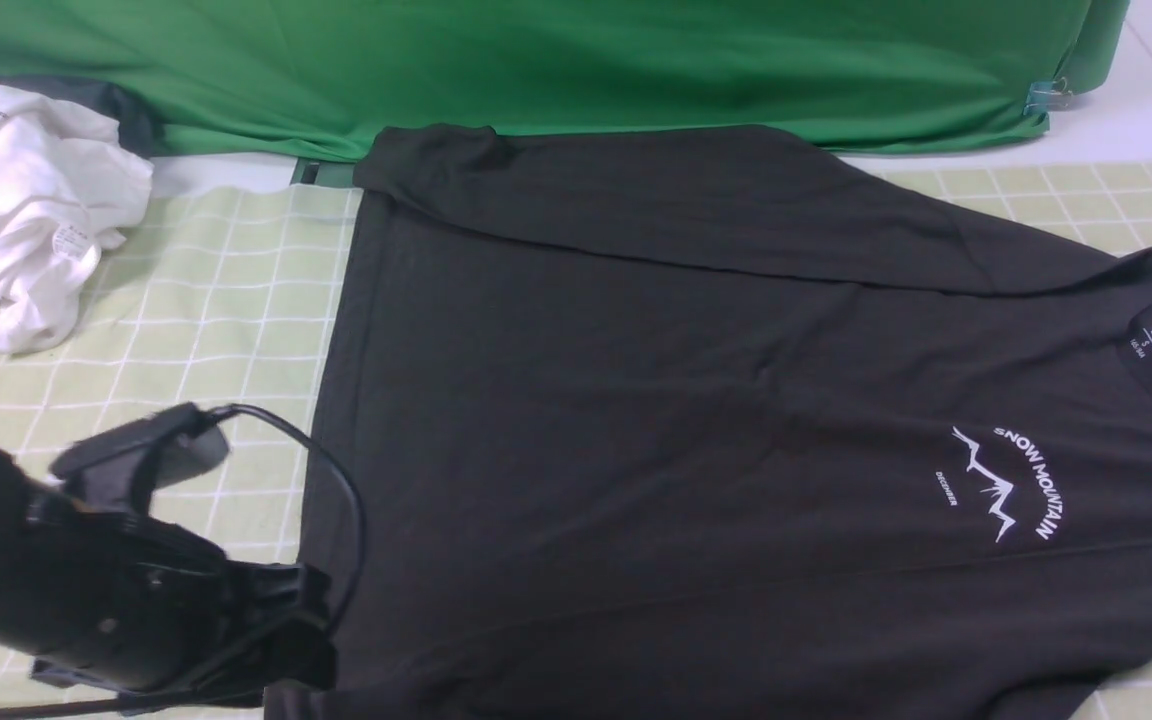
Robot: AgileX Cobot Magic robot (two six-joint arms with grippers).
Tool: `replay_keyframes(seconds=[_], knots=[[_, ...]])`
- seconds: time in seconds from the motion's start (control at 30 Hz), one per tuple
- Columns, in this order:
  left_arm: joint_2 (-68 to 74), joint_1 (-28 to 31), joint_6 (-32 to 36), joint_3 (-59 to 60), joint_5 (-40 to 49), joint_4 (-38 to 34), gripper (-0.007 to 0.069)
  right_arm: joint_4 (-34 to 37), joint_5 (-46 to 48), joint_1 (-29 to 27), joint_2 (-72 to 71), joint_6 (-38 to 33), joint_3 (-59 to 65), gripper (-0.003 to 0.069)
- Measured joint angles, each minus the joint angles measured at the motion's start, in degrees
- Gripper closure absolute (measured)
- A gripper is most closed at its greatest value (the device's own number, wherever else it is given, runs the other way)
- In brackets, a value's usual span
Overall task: Fold a long-sleeved shirt over a green coffee tablecloth.
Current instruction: 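Grasp the left edge of the dark T-shirt lying flat on the table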
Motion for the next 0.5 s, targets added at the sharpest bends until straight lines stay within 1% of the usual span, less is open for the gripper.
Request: replay_keyframes(seconds=[0.1,0.2,0.33,0.5], knots=[[3.38,-4.19,-0.13,0.00,-4.00,0.26,0.0241,0.00,-0.02,0.00,0.00,0.00,0.00,0.0610],[6.61,-7.03,-0.15,0.00,-8.49,0.67,0.0239,0.00,-0.31,0.00,0.00,0.00,0.00,0.0607],[9.95,-7.88,-0.15,0.00,-12.19,0.65,0.0239,0.00,-1.13,0.00,0.00,0.00,0.00,0.0599],[12.00,-7.88,-0.27,0.00,-11.62,3.34,0.0239,0.00,-1.71,0.00,0.00,0.00,0.00,0.0591]])
